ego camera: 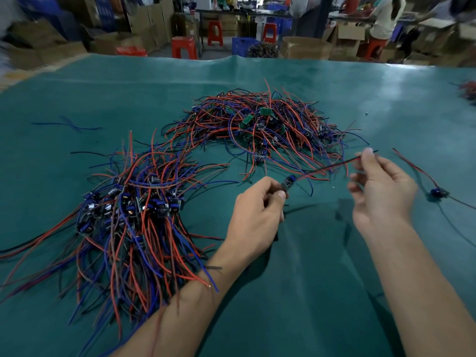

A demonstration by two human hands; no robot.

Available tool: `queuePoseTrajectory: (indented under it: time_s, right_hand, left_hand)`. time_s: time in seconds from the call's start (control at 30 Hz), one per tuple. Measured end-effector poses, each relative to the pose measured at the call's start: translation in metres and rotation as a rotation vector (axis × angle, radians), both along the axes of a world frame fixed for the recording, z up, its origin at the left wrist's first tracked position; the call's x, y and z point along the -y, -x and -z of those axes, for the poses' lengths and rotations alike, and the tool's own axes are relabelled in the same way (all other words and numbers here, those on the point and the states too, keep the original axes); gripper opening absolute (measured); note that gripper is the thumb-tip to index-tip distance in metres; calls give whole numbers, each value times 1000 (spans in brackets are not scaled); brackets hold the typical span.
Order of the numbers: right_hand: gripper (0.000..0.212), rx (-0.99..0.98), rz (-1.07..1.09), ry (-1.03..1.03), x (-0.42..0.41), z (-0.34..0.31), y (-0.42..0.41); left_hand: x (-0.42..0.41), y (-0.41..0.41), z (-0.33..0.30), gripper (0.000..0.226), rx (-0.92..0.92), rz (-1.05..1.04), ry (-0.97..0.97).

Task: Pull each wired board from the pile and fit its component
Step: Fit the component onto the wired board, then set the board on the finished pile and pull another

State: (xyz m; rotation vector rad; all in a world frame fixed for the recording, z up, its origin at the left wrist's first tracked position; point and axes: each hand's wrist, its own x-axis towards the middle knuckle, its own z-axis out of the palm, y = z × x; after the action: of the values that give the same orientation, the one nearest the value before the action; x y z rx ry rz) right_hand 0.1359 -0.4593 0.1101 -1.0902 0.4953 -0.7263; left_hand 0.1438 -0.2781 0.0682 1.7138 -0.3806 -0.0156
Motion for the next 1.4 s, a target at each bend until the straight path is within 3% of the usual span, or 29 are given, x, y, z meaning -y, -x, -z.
queuePoseTrajectory:
  time_s: [0.13, 0.23, 0.37, 0.4, 0.63, 0.7, 0.77, 0.9, 0.97, 1.07, 1.13, 1.2, 1.33, 1.4]
  right_hand:
    - [23, -177, -425, 154, -27, 6, 1]
    - [30, -144, -675, 268, -45, 11, 5]
    - [7, -44, -490, 515, -40, 14, 3]
    - [12, -19, -429, 535, -36, 13, 2]
    - [12, 166, 30, 350, -9, -39, 9]
    - [13, 257, 6, 372, -21, -69, 9]
    - [19, 268, -172, 482, -46, -96, 1]
    - [29, 68, -813, 884, -117, -121, -27]
    - [37, -126, -934, 1214, -137, -115, -47]
    - [16, -354, -719, 1616, -126, -93, -83]
    - [24, -579, -589, 1724, -106, -70, -98]
    - [31, -724, -580, 1748, -86, -42, -104]
    - [18, -634, -520, 1655, -59, -16, -106]
    - [21, -617, -487, 1577, -45, -15, -105]
  left_hand:
    - [-1, -2, 1, 17, 30, -97, 48]
    - [-3, 0, 0, 17, 62, -80, 34]
    - [-1, -2, 1, 16, 76, -17, -49]
    - [0, -2, 1, 17, 78, 0, -68]
    - [2, 3, 1, 17, 137, 110, -166]
    - [3, 3, 2, 17, 163, 91, -192]
    - [3, 3, 2, 17, 157, 68, -202]
    - [3, 4, 0, 14, 135, 40, -208]
    - [3, 4, -1, 13, 123, 26, -202]
    - [2, 4, -2, 12, 91, 12, -175]
    - [2, 4, -3, 10, 104, 10, -186]
    - [2, 3, -3, 9, 119, -2, -201]
    - [2, 3, -3, 7, 136, -19, -208]
    - [2, 2, -3, 5, 134, -43, -183]
